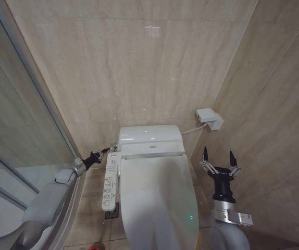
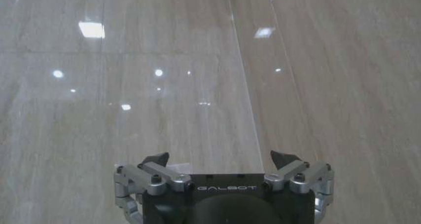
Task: Open the toilet lid, clean the toilet bowl with a toilet brush, close the toilet lid, and flush.
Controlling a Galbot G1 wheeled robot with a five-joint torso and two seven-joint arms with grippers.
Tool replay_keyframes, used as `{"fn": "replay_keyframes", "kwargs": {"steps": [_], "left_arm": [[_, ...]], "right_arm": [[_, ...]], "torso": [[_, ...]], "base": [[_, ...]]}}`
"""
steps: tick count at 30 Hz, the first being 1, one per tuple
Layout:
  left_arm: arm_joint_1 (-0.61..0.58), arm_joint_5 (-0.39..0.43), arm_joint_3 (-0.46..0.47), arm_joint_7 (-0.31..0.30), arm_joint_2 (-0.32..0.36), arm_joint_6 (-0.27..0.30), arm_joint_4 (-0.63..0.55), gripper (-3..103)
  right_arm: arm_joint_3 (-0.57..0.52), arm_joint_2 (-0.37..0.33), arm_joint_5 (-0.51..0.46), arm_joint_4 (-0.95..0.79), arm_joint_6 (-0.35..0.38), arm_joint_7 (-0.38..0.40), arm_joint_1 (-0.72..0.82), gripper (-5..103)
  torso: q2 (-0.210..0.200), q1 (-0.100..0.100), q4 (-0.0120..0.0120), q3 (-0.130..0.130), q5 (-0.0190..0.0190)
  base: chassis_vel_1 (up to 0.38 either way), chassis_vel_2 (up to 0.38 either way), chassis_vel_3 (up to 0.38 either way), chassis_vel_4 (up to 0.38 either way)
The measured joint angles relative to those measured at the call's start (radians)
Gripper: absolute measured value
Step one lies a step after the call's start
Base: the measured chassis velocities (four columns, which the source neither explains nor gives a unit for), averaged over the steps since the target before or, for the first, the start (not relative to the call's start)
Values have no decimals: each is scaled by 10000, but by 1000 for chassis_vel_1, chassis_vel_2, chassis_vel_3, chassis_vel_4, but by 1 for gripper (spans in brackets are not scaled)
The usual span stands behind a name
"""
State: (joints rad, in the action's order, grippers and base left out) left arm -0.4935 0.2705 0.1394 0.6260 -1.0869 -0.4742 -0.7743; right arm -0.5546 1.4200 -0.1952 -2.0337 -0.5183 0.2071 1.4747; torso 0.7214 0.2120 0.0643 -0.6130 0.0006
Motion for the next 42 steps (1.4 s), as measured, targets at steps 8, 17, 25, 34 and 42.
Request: {"fn": "replay_keyframes", "kwargs": {"steps": [8,17,25,34,42], "left_arm": [[-359,403,52,-94,200,41,-428,0],[-252,907,-253,125,-64,-14,-427,0],[-3,650,-386,123,-308,-37,9,0],[-100,265,-353,63,-263,-38,133,0],[-110,301,-314,22,-248,-35,112,0]], "right_arm": [[41,0,8,-37,-1,-8,-4,100],[18,-30,10,-60,-1,-13,31,100],[-28,-36,-5,-28,-1,-9,15,100],[9,85,30,28,-1,-11,-28,100],[42,126,72,54,2,-19,-47,100]], "torso": [[0,0,-3,0,-1],[0,-1,1,-1,-1],[0,-1,-6,0,2],[0,0,2,-2,-6],[0,0,-1,-2,-2]], "base": [[0,0,0,0],[0,0,0,0],[0,0,0,0],[0,0,0,0],[0,0,0,0]]}}
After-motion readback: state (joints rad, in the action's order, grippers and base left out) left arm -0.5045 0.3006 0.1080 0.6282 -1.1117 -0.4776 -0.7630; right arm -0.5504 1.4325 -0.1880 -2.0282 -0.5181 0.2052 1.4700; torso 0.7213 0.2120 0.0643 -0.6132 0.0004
